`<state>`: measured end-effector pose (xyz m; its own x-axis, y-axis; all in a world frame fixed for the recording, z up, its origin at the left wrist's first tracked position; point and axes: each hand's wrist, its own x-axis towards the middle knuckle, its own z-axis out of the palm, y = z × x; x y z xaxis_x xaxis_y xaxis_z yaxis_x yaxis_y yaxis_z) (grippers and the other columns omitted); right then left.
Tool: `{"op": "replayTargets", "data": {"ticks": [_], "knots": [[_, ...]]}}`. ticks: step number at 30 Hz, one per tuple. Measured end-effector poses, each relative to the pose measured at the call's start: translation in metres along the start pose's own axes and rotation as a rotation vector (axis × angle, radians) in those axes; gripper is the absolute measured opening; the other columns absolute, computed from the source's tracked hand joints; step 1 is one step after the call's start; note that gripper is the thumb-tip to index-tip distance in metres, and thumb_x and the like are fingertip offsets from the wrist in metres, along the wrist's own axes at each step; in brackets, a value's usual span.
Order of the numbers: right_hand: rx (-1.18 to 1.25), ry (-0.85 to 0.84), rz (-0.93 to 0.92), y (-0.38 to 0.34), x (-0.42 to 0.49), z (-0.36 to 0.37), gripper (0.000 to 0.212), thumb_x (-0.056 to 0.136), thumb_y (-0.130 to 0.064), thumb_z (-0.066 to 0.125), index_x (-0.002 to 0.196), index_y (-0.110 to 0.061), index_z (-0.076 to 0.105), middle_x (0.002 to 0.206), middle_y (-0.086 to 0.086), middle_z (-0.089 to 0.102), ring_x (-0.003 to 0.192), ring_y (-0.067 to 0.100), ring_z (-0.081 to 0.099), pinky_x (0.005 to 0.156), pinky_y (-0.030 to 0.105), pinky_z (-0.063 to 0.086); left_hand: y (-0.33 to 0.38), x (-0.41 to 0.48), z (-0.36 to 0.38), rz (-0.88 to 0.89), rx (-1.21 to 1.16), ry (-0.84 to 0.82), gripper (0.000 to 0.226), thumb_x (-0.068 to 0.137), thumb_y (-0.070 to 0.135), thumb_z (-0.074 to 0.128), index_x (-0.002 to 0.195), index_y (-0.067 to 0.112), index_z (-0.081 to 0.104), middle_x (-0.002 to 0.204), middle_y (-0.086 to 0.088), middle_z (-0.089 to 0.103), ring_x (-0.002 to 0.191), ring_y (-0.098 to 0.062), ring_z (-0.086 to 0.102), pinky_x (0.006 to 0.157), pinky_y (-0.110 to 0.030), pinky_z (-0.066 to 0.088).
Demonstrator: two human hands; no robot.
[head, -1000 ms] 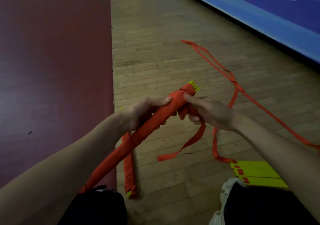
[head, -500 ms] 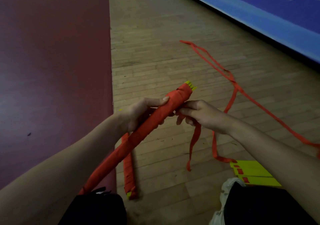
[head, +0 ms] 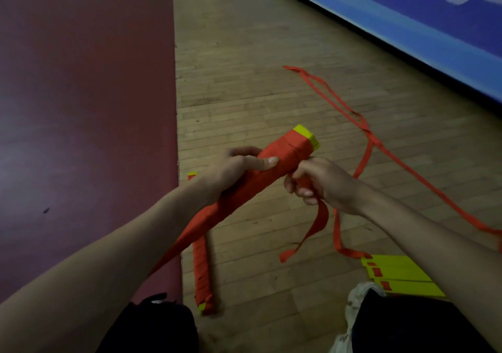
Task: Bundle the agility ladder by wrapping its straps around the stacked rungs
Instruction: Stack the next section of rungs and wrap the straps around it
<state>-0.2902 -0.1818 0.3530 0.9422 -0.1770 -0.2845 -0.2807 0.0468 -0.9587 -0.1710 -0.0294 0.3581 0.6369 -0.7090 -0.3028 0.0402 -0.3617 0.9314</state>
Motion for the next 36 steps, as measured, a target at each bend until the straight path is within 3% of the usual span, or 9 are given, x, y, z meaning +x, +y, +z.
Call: {"op": "replayTargets", "data": {"ticks": [4,8,10,13,15,19,24,30,36], "knots": [[0.022,0.157,0.007,0.001,0.005,0.006,0.055,0.081,-0.063,0.057,0.081,-0.008,0.058,0.051,0.002,0.048,0.037,0.007,0.028,0.036,0.016,0.02,-0.002,0.0,0.006,0.048,-0.022,0.015,0.033,0.076,0.033,0.079,0.103,0.016,0.069,0.087,-0.007,0.073,0.07,-0.017,0.066,0.063,-0.026,0.052],[0.124,0.258,-0.037,0.002,0.008,0.012,0.046,0.092,-0.051,0.052,0.069,-0.011,0.056,0.045,0.001,0.04,0.033,0.007,0.025,0.035,0.016,0.017,-0.004,-0.003,0.005,0.137,-0.005,0.014,0.037,0.076,0.034,0.078,0.107,0.018,0.067,0.094,-0.009,0.074,0.075,-0.018,0.07,0.066,-0.029,0.056],[0.15,0.24,-0.065,0.0,0.008,0.012,0.045,0.091,-0.048,0.053,0.066,-0.012,0.051,0.046,0.002,0.037,0.034,0.007,0.023,0.035,0.016,0.015,-0.009,-0.004,-0.003,0.098,0.03,-0.109,0.044,0.076,0.044,0.073,0.112,0.021,0.065,0.098,-0.009,0.074,0.08,-0.023,0.071,0.07,-0.032,0.058],[0.197,0.216,-0.099,-0.003,0.006,0.011,0.042,0.087,-0.048,0.054,0.063,-0.015,0.043,0.045,0.002,0.033,0.034,0.008,0.019,0.036,0.018,0.011,-0.022,-0.006,-0.017,-0.185,-0.015,-0.487,0.079,0.065,0.068,0.07,0.115,0.008,0.062,0.097,-0.017,0.072,0.07,-0.027,0.069,0.065,-0.032,0.057],[0.219,0.181,-0.11,-0.004,0.006,0.007,0.041,0.08,-0.052,0.055,0.067,-0.015,0.043,0.045,0.001,0.034,0.034,0.008,0.019,0.036,0.018,0.012,-0.03,-0.007,-0.023,-0.254,-0.128,-0.606,0.079,0.066,0.071,0.068,0.106,0.003,0.063,0.088,-0.02,0.068,0.065,-0.028,0.065,0.063,-0.033,0.055],[0.15,0.095,-0.074,-0.003,0.009,0.0,0.049,0.076,-0.06,0.053,0.076,-0.01,0.052,0.055,0.004,0.049,0.038,0.008,0.03,0.038,0.02,0.025,-0.029,-0.007,-0.025,-0.246,-0.158,-0.491,0.065,0.08,0.064,0.049,0.098,0.003,0.062,0.077,-0.015,0.059,0.065,-0.025,0.056,0.063,-0.032,0.049],[0.004,0.094,-0.064,0.007,0.011,-0.005,0.052,0.081,-0.058,0.048,0.087,-0.009,0.061,0.064,0.008,0.063,0.043,0.01,0.042,0.045,0.023,0.038,-0.032,-0.002,-0.024,-0.2,-0.042,-0.371,0.068,0.077,0.067,0.055,0.102,0.004,0.062,0.081,-0.016,0.059,0.07,-0.028,0.055,0.068,-0.036,0.044],[-0.16,0.192,0.0,0.016,0.011,0.004,0.043,0.1,-0.044,0.04,0.095,-0.006,0.059,0.057,0.005,0.056,0.036,0.009,0.038,0.045,0.024,0.038,-0.026,0.0,-0.006,-0.196,0.098,-0.223,0.057,0.086,0.065,0.05,0.098,0.01,0.061,0.079,-0.013,0.062,0.063,-0.023,0.058,0.06,-0.031,0.048],[-0.196,0.219,0.078,0.015,0.012,0.012,0.056,0.087,-0.068,0.044,0.086,-0.014,0.061,0.06,0.004,0.057,0.04,0.008,0.041,0.048,0.025,0.041,-0.032,0.002,0.011,0.021,0.465,-0.005,0.047,0.089,0.064,0.046,0.103,0.021,0.058,0.081,-0.009,0.066,0.073,-0.027,0.065,0.071,-0.042,0.054]]}}
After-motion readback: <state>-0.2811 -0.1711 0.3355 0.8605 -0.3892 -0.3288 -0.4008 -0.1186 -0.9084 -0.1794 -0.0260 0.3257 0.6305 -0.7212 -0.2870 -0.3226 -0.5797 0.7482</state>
